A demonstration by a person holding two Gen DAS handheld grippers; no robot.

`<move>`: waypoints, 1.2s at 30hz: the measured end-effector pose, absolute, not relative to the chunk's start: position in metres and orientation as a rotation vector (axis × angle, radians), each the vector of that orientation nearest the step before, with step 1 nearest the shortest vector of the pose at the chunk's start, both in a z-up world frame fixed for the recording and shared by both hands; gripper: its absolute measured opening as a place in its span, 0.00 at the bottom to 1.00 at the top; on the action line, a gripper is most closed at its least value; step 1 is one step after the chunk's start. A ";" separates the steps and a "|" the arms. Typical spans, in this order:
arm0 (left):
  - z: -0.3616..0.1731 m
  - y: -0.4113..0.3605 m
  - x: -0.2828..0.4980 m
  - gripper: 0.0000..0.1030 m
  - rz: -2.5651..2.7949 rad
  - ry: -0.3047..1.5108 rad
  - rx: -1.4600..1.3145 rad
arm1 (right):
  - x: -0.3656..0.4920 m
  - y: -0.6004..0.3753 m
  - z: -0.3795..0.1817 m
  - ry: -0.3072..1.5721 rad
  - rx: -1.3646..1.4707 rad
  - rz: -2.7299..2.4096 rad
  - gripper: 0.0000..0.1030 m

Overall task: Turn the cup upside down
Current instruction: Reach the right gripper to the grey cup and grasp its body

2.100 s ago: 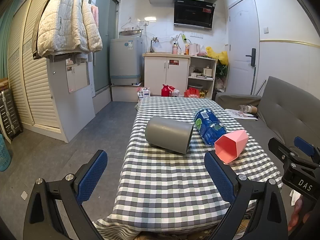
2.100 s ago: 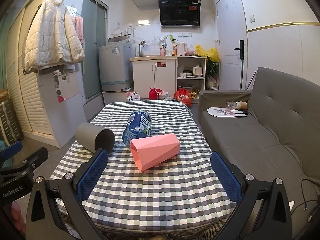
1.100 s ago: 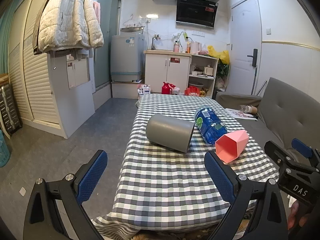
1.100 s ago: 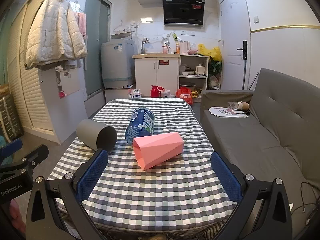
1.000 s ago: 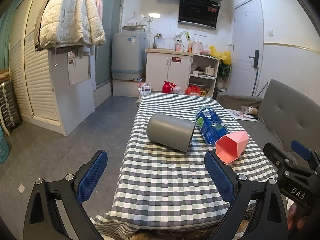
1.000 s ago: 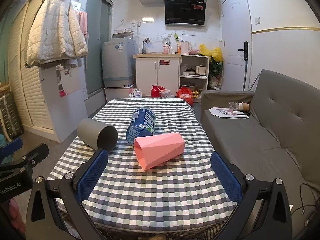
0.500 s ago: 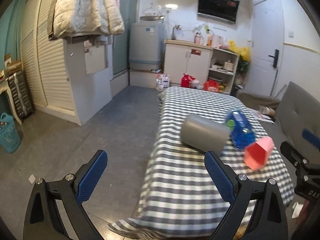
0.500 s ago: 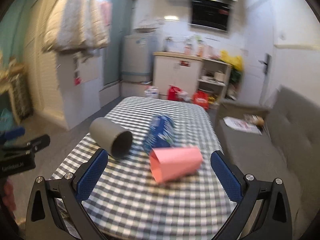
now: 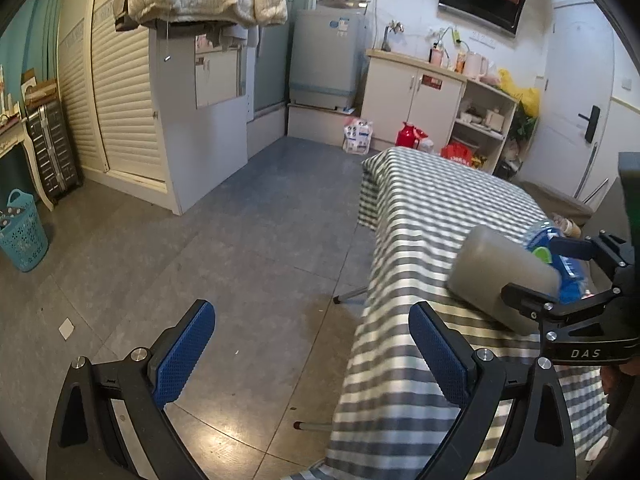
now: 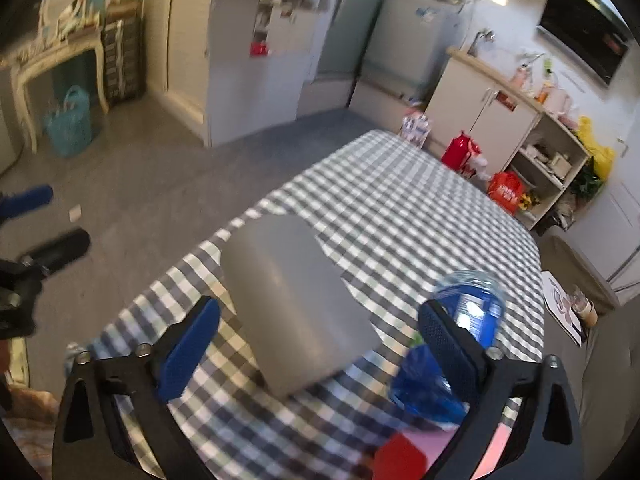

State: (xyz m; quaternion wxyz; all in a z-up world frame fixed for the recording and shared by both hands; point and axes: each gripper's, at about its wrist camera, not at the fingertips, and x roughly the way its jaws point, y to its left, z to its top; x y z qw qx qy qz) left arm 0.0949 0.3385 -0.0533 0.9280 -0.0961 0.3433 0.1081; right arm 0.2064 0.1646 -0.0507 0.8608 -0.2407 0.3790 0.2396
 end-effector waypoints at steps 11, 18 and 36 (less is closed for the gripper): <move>-0.067 0.342 0.096 0.97 0.202 0.767 -0.200 | 0.212 0.166 -0.077 0.911 -0.498 0.489 0.81; -0.046 0.323 0.084 0.97 0.162 0.742 -0.181 | 0.170 0.148 -0.063 0.973 -0.396 0.374 0.78; -0.021 0.297 0.046 0.97 0.128 0.734 -0.120 | 0.090 0.131 -0.057 1.034 -0.140 0.220 0.81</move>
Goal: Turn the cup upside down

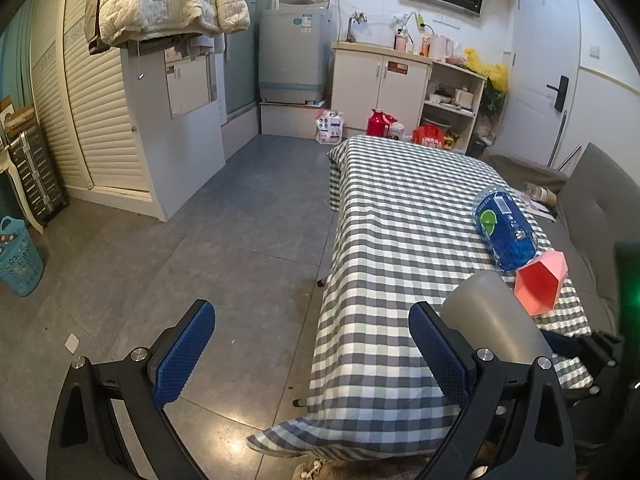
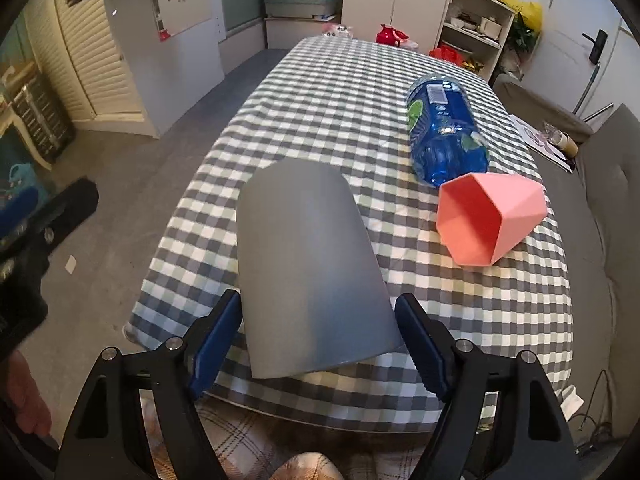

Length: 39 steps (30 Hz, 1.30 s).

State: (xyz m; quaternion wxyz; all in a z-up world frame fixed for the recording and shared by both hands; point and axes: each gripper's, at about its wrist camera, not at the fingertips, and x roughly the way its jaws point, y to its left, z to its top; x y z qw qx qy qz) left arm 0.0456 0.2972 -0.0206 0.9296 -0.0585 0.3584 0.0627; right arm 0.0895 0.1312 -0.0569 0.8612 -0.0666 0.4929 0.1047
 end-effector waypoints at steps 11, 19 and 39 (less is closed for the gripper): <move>-0.014 0.239 0.067 0.97 0.051 0.830 -0.116 | 0.064 0.048 0.000 0.803 -0.148 0.157 0.89; -0.023 0.184 0.107 0.97 0.000 0.973 -0.109 | 0.081 -0.002 -0.003 0.779 -0.109 0.150 0.89; -0.067 0.178 0.144 0.81 -0.107 1.164 -0.188 | 0.098 -0.007 -0.033 0.790 -0.026 0.194 0.89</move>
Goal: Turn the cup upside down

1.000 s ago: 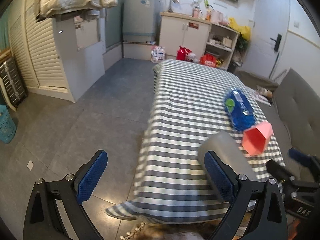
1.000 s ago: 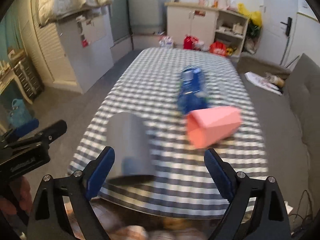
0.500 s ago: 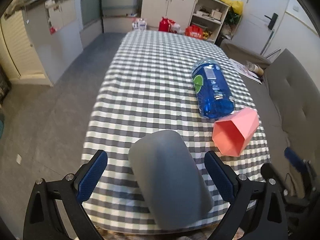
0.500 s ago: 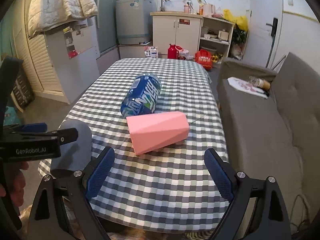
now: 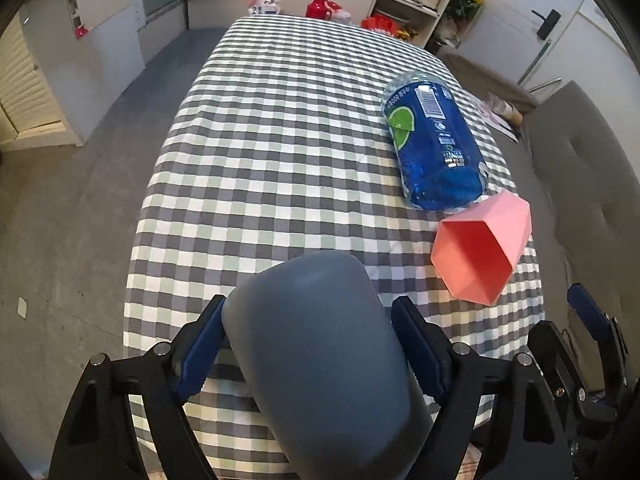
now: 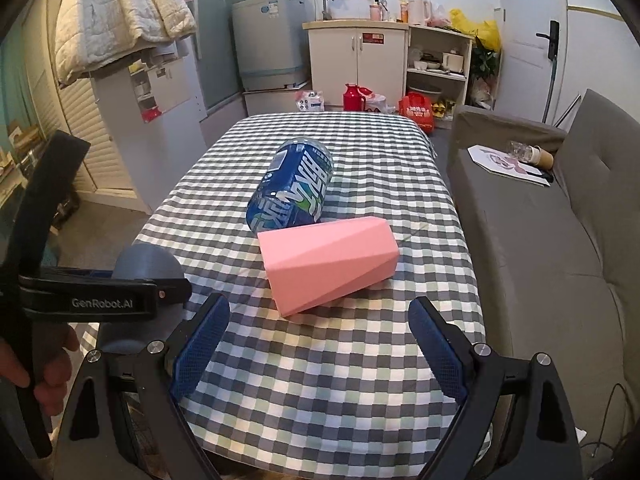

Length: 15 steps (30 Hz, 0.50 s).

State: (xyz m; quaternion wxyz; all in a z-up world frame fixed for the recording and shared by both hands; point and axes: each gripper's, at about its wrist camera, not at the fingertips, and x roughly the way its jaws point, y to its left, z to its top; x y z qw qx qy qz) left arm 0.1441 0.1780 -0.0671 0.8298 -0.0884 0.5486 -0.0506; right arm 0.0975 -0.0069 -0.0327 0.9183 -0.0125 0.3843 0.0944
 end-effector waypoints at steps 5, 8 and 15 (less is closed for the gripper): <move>-0.058 0.179 0.142 0.80 -0.124 1.131 -0.192 | 0.095 -0.006 -0.029 0.781 -0.027 0.185 0.89; -0.049 0.178 0.142 0.79 -0.122 1.107 -0.183 | 0.093 -0.006 -0.029 0.779 -0.029 0.185 0.89; -0.032 0.178 0.146 0.79 -0.110 1.027 -0.141 | 0.092 -0.006 -0.030 0.778 -0.031 0.179 0.89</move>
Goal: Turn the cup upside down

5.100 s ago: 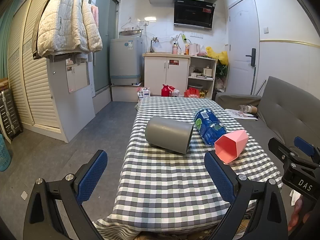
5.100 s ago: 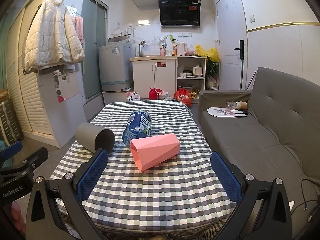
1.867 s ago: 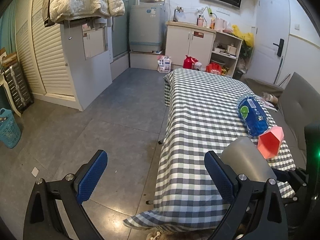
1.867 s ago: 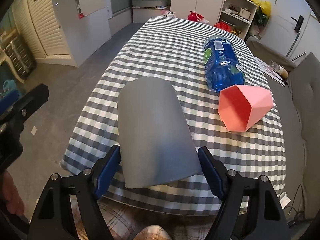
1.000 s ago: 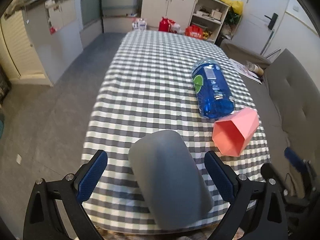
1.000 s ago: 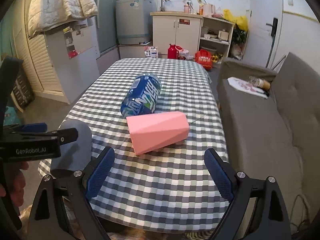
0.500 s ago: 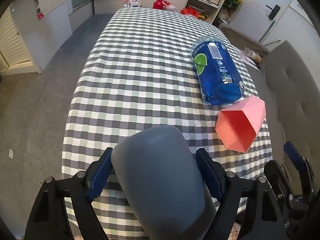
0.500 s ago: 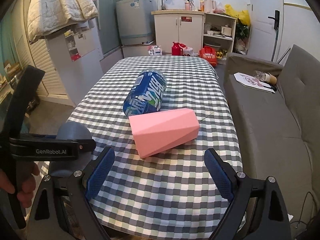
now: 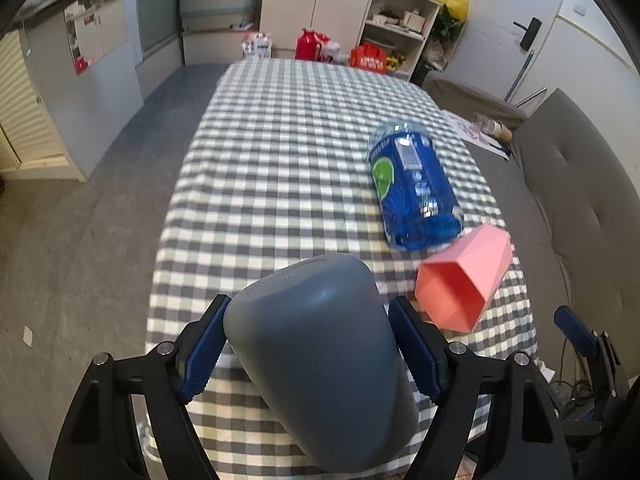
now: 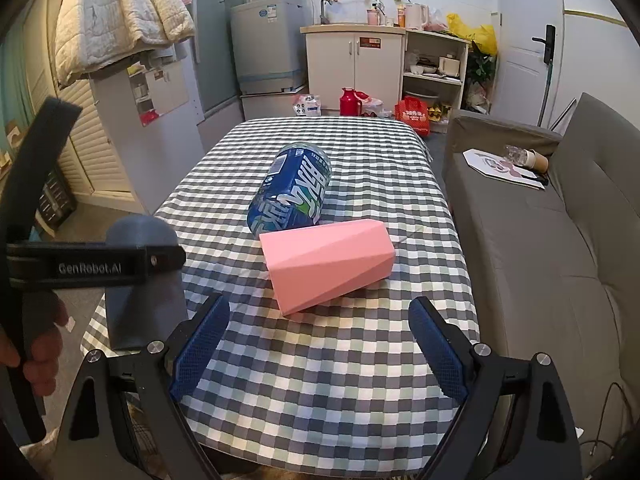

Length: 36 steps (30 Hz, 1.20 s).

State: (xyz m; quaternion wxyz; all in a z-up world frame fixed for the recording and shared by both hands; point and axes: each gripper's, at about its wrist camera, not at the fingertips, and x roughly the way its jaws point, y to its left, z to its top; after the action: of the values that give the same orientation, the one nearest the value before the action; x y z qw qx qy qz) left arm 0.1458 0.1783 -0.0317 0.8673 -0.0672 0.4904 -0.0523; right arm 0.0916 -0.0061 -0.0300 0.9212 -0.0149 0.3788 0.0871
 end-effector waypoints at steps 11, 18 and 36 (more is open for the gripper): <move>-0.029 0.161 0.125 0.79 -0.119 0.906 -0.002 | 0.088 -0.010 -0.031 0.762 -0.010 0.173 0.89; -0.025 0.140 0.091 0.79 -0.158 0.794 0.142 | 0.086 -0.012 -0.026 0.753 -0.007 0.159 0.89; 0.002 0.144 0.055 0.80 -0.251 0.673 0.109 | 0.054 -0.033 -0.005 0.685 0.012 0.112 0.89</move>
State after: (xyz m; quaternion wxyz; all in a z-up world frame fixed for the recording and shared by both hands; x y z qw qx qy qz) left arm 0.0548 0.1443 0.0022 0.9347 0.0532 0.3293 -0.1226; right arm 0.0536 -0.0326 -0.0047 0.9404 0.0056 0.3356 0.0550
